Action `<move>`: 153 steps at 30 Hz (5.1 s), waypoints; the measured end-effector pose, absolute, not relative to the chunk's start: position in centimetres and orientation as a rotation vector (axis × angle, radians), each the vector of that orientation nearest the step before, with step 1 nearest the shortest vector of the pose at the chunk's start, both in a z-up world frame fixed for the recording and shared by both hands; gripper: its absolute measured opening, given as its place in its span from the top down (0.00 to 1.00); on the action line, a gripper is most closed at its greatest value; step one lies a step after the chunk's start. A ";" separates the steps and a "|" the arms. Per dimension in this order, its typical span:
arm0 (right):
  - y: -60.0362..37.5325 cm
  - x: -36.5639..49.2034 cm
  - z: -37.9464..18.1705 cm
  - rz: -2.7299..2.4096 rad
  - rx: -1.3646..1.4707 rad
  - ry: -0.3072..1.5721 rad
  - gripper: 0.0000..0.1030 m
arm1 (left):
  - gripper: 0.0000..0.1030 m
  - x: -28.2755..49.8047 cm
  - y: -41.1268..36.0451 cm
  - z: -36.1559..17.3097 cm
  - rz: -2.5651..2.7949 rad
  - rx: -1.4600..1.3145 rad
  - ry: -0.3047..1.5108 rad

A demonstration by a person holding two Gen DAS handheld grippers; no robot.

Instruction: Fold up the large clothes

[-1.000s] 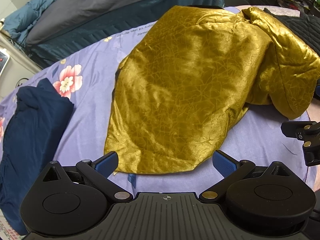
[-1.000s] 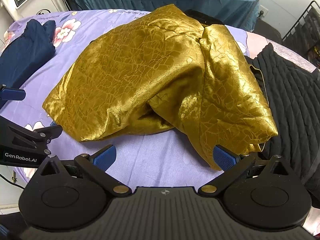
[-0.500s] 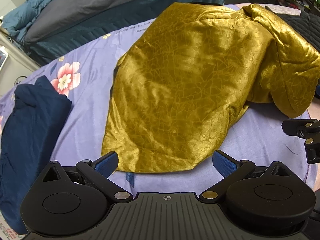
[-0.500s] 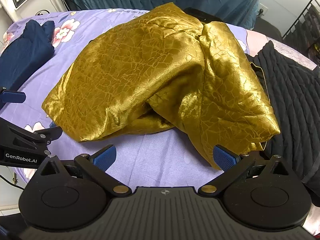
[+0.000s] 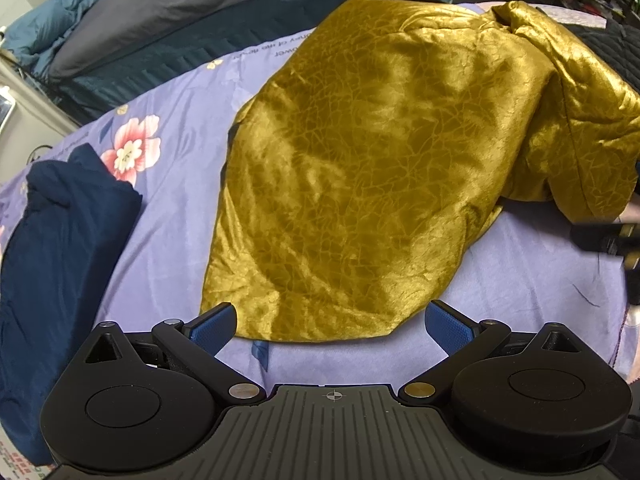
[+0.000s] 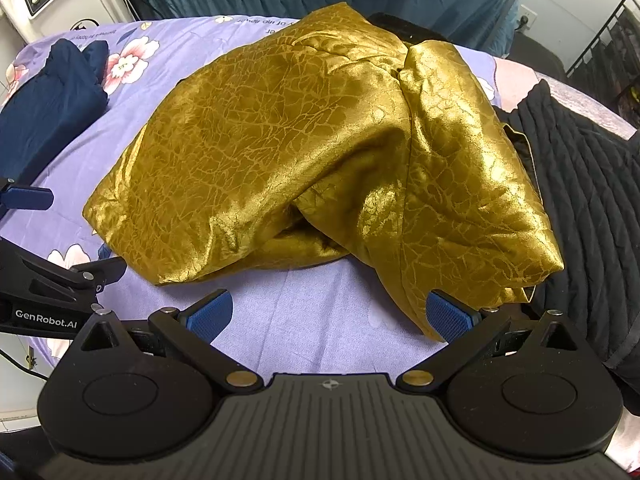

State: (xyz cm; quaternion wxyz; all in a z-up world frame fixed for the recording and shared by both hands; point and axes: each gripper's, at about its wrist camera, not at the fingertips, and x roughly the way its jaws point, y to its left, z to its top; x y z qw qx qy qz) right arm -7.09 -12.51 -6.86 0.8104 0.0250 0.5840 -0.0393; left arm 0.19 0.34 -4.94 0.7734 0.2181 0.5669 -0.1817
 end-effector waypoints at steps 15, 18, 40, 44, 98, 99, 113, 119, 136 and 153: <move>-18.2 -2.2 -3.8 -0.224 0.134 0.788 0.01 | 0.00 -0.5 7.7 -6.0 -0.247 0.371 1.287; -22.6 0.4 -6.4 -0.262 0.389 0.869 0.01 | 0.00 -0.9 8.9 -6.1 -0.220 0.342 1.309; -6.7 -6.5 -6.3 0.695 0.347 1.026 0.98 | 0.00 5.0 5.9 3.7 -0.365 0.318 1.043; -8.5 -9.2 -9.3 0.533 0.334 1.120 0.88 | 0.00 4.0 1.0 1.7 -0.515 0.414 1.068; -22.6 -16.0 -25.6 -0.306 1.155 0.899 0.87 | 0.00 3.0 -2.4 -2.9 -1.026 0.461 1.014; -22.6 -16.2 -25.7 -0.306 1.157 0.901 0.87 | 0.00 3.9 -3.8 -3.3 -0.997 0.470 1.006; -22.4 -17.8 -24.8 -0.293 1.098 0.905 0.71 | 0.00 1.6 -20.3 -8.2 -1.123 0.691 0.990; -23.0 -18.0 -24.8 -0.280 1.089 0.909 0.54 | 0.00 -2.9 -24.5 -12.9 -0.917 0.967 0.815; -24.1 -15.3 -25.3 -0.203 1.011 0.894 0.37 | 0.54 6.1 -22.0 -8.8 -0.637 0.440 0.766; -21.7 -13.2 -0.4 0.051 0.386 0.252 0.93 | 0.57 4.1 4.5 16.5 -0.387 -0.124 0.253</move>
